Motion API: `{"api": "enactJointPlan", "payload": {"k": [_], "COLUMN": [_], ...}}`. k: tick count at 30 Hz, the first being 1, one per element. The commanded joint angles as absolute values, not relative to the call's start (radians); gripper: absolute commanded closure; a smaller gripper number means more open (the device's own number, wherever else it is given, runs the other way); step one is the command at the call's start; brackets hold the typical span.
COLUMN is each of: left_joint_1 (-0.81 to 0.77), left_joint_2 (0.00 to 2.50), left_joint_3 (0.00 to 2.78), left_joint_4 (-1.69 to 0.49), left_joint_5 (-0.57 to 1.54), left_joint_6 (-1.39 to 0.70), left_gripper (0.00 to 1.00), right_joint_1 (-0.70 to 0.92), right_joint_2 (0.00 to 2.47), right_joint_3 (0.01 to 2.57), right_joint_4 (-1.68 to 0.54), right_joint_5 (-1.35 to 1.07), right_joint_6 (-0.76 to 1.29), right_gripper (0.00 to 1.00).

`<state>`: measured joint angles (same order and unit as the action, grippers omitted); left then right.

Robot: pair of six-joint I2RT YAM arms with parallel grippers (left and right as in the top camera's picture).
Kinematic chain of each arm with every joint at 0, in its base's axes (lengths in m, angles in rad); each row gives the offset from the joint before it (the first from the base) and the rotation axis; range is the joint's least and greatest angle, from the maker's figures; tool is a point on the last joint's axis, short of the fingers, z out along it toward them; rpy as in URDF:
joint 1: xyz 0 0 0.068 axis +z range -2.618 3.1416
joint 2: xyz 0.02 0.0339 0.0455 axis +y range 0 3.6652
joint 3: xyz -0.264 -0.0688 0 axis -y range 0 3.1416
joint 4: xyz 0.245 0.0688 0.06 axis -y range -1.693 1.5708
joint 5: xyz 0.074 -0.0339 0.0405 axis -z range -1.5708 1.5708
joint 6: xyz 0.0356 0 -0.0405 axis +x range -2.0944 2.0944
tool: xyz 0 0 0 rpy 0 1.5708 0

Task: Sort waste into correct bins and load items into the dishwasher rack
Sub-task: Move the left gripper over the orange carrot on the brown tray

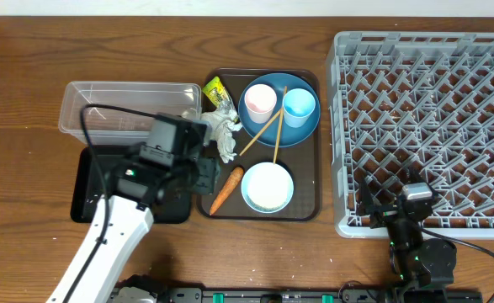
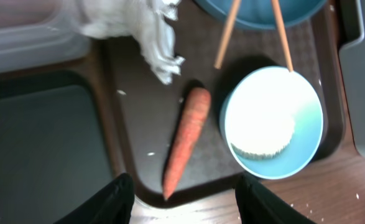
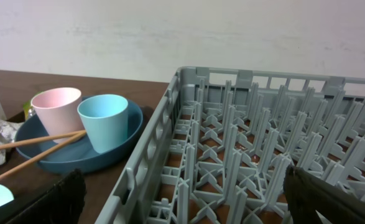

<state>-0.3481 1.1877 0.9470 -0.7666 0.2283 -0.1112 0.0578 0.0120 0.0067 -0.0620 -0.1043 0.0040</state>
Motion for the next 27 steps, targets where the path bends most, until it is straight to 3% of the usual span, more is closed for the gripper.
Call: {"api": "enactJointPlan", "payload": {"k": [1,3,5,10,13,14,27], "left_joint_1": [-0.387,-0.394,-0.39,-0.383,-0.383,-0.384,-0.416], "left_joint_2": [1.195,1.195,1.19,1.184,1.195,1.2,1.346], "left_joint_3": [0.91,0.907,0.911,0.913,0.904,0.897,0.82], "left_joint_4": [-0.72,-0.686,-0.674,-0.627,-0.635,-0.635,-0.566], "left_joint_5": [0.206,0.204,0.177,0.165,0.167,0.17,0.17], "left_joint_6": [-0.116,-0.094,-0.088,-0.088,-0.086,-0.086,-0.086], "left_gripper": [0.43,0.36,0.0,0.0,0.37,0.43,0.45], "right_joint_1": [0.059,0.059,0.059,0.059,0.059,0.059,0.059], "right_joint_2": [0.007,0.007,0.007,0.007,0.007,0.007,0.007], "right_joint_3": [0.005,0.005,0.006,0.005,0.005,0.006,0.005], "right_joint_4": [-0.064,-0.064,-0.064,-0.064,-0.064,-0.064,-0.064], "right_joint_5": [-0.112,-0.112,-0.112,-0.112,-0.112,-0.112,-0.112], "right_joint_6": [0.01,0.01,0.01,0.01,0.01,0.01,0.01], "right_gripper": [0.01,0.01,0.01,0.01,0.01,0.01,0.01]}}
